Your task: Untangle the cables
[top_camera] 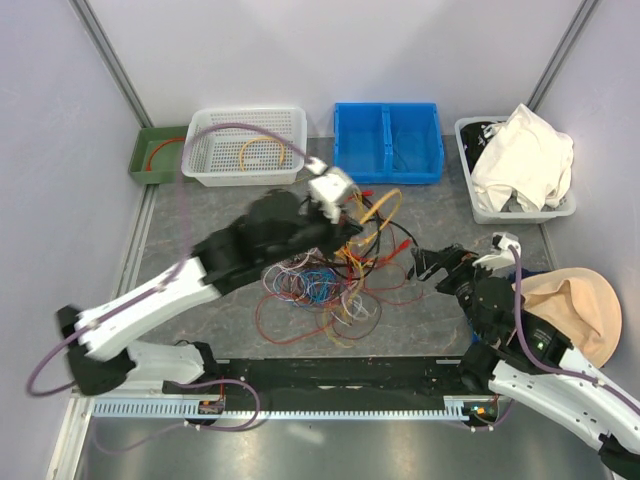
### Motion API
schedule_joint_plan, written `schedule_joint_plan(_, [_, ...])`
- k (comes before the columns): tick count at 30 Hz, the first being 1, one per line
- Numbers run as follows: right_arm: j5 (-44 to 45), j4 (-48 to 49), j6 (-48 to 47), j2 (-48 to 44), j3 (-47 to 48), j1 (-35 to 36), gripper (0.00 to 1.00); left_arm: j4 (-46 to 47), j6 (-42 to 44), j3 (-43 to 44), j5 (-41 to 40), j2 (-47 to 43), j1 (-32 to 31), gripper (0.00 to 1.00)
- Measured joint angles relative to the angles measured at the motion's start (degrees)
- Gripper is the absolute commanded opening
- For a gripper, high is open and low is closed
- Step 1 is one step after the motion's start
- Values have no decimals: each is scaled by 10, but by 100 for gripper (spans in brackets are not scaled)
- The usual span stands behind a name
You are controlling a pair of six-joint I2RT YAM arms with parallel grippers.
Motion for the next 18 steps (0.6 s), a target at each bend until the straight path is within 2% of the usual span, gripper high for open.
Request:
schedule_joint_plan(3, [-15,23,-6,24,-4,0,98,7,3,-5,-9,-103,0,2])
schedule_joint_plan(7, [-40,77,-18,63,-4,0,98,7,8,-21,-18,-171,0,2])
schedule_joint_plan(14, [-92,193,-23,136,-4,-1,98,-19,16,-95,-49,-165,0,2])
schedule_joint_plan(18, [-162,255,6,194,-4,-23,98,-38,22,-120,-79,-147,0,2])
